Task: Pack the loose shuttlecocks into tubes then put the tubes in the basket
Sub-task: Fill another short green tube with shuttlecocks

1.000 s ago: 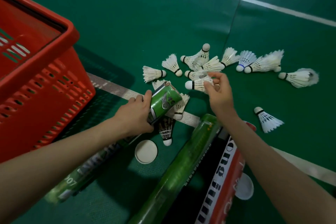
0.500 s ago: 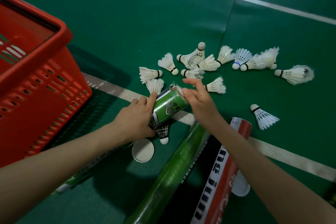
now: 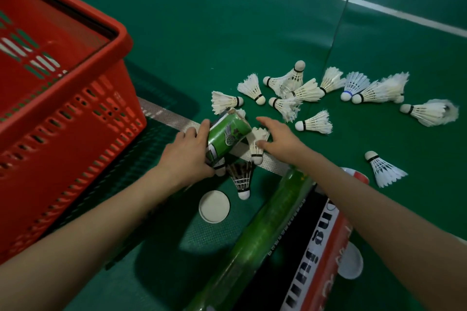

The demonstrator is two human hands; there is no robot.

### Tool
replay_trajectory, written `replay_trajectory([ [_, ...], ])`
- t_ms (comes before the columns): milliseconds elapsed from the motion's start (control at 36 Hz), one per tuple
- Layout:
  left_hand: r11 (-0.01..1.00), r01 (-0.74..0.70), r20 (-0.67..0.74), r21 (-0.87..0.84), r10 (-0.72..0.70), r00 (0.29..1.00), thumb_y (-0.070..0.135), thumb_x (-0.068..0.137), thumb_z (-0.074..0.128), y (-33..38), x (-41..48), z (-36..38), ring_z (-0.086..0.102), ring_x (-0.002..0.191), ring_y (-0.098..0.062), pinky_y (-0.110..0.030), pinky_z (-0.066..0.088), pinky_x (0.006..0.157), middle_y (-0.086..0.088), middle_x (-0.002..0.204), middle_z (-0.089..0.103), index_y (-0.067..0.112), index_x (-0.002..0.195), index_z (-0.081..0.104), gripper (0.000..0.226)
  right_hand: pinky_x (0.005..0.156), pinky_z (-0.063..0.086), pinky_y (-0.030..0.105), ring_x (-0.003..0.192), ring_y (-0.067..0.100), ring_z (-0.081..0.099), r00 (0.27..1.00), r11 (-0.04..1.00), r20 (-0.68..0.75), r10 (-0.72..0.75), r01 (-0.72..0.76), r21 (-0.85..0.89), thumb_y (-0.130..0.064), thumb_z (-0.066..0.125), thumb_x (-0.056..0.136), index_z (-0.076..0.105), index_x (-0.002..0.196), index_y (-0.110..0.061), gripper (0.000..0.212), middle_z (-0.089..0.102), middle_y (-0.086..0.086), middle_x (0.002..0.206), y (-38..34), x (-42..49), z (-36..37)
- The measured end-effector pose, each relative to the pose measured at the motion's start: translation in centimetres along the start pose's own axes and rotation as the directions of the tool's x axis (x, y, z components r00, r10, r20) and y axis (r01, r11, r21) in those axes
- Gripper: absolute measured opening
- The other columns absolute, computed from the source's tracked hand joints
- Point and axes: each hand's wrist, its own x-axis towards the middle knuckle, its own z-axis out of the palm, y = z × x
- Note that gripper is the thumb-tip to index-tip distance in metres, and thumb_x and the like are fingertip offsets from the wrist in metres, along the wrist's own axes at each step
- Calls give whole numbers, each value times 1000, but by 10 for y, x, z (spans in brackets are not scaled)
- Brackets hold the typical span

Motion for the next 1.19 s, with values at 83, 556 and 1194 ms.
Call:
replay_trajectory([
  [83, 1000, 8, 18, -4, -8, 1000, 41, 69, 75, -3, 0, 0, 40, 119, -32, -46, 44, 92, -11, 135, 38, 23, 148, 3, 109, 98, 39, 35, 121, 23, 46, 998, 997, -56, -23, 19, -70, -18, 61, 91, 40, 138, -14, 52, 51, 8, 134, 6, -2, 8],
  [556, 989, -143, 4, 31, 143, 990, 39, 69, 74, 30, -16, 9, 41, 112, -27, -36, 44, 76, -6, 124, 41, 25, 147, 2, 107, 51, 36, 9, 52, -4, 39, 894, 885, -437, 95, 125, 449, -22, 46, 99, 49, 110, -20, 11, 46, -9, 73, -17, -70, -27],
  [1194, 998, 59, 28, 25, -60, 998, 39, 68, 75, -6, -13, 6, 41, 117, -32, -44, 43, 86, -12, 132, 39, 21, 148, 0, 111, 88, 49, 20, 101, 12, 54, 997, 938, -74, 13, 14, 346, -17, 56, 94, 54, 114, -10, 22, 56, -1, 108, -20, -54, 19],
])
